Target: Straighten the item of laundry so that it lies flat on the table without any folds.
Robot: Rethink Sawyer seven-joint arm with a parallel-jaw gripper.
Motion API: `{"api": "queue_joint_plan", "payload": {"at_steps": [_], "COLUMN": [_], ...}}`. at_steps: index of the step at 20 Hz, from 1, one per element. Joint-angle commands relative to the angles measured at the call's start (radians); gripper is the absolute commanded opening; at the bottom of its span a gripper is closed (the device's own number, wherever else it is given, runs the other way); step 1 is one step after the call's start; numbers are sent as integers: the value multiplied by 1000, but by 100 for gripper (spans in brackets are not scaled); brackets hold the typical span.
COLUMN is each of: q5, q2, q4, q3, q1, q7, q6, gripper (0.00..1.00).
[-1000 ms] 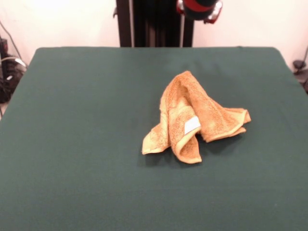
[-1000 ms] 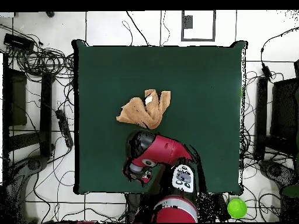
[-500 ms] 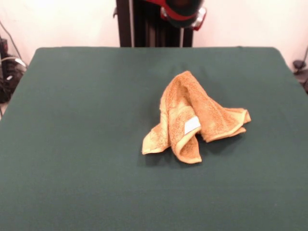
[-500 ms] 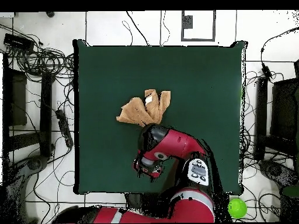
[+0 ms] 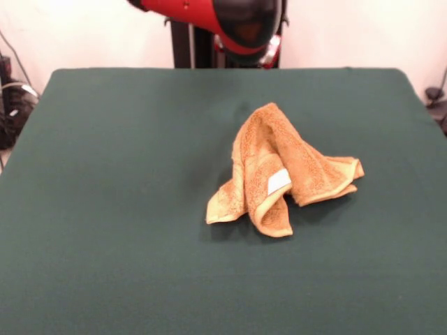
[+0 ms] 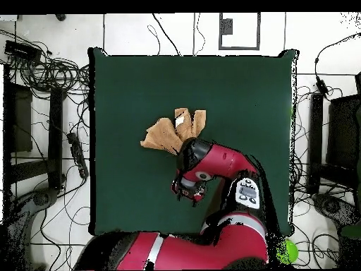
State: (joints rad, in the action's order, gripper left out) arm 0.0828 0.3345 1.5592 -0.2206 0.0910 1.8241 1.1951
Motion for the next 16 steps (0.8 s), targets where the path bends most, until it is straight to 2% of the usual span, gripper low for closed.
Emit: {"api": "queue_joint_plan", "payload": {"at_steps": [1, 6, 16], "q5": [-53, -81, -158], "q2": [-132, -155, -221], "q4": [-228, -322, -514], "q3": [87, 106, 175], "q1": [-3, 0, 17], "q7": [91, 46, -83], "q6": [32, -10, -171], "gripper": [100, 100, 100]}}
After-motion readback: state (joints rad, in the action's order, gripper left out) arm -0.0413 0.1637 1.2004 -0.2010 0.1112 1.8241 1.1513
